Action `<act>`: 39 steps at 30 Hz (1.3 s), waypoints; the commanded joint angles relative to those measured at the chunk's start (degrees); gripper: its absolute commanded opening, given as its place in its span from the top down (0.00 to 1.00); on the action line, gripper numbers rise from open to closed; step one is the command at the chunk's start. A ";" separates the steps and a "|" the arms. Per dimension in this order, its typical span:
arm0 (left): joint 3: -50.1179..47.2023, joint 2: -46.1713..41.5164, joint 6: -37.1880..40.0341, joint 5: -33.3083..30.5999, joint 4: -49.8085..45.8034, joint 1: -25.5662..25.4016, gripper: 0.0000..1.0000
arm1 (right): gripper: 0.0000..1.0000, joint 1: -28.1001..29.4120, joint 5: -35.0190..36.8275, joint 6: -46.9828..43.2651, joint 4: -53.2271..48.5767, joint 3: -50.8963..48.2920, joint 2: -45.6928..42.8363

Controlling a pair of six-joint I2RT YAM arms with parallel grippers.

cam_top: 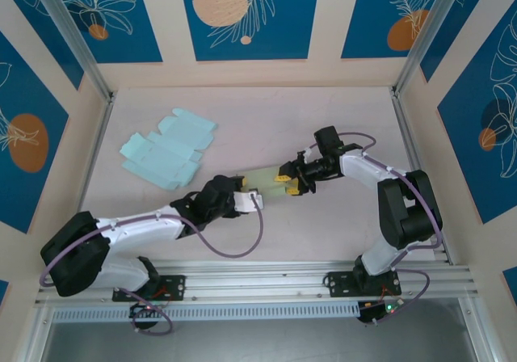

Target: Fold the paper box

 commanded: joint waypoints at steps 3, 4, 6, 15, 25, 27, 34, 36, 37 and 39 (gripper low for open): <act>5.04 -0.89 -3.14 1.06 -6.17 -0.37 0.50 | 0.50 -0.04 -2.37 -2.19 -2.06 -0.72 -0.19; 5.44 -1.15 -3.66 1.32 -7.35 -0.29 0.54 | 0.47 -0.18 -2.23 -2.33 -2.13 -0.77 -0.38; 6.42 -1.49 -4.81 2.24 -10.03 -0.09 0.58 | 0.41 -0.65 -1.68 -2.61 -2.10 -0.76 -1.11; 14.92 0.61 -10.74 15.24 -28.90 5.26 0.64 | 0.20 -6.58 5.81 -5.06 -3.35 -1.62 -13.07; 31.44 12.29 -8.58 34.47 -49.42 14.30 0.63 | 0.21 -2.52 28.07 -20.30 -9.30 -1.38 -34.45; 34.91 15.75 -6.76 36.56 -53.37 15.25 0.63 | 0.21 1.67 34.01 -24.40 -10.32 -0.94 -34.80; 43.48 25.89 -3.77 35.62 -59.88 16.86 0.59 | 0.26 10.61 45.90 -33.78 -7.43 -0.96 -29.92; 44.20 27.31 -3.62 35.38 -59.59 16.85 0.59 | 0.28 11.02 48.31 -34.85 -6.85 -0.36 -27.65; 44.47 27.75 -3.53 35.27 -59.20 16.85 0.58 | 0.28 11.04 48.90 -35.87 -6.50 0.04 -26.47; 44.27 28.18 -3.73 34.84 -58.12 16.85 0.57 | 0.29 11.07 49.74 -37.09 -5.95 0.73 -23.91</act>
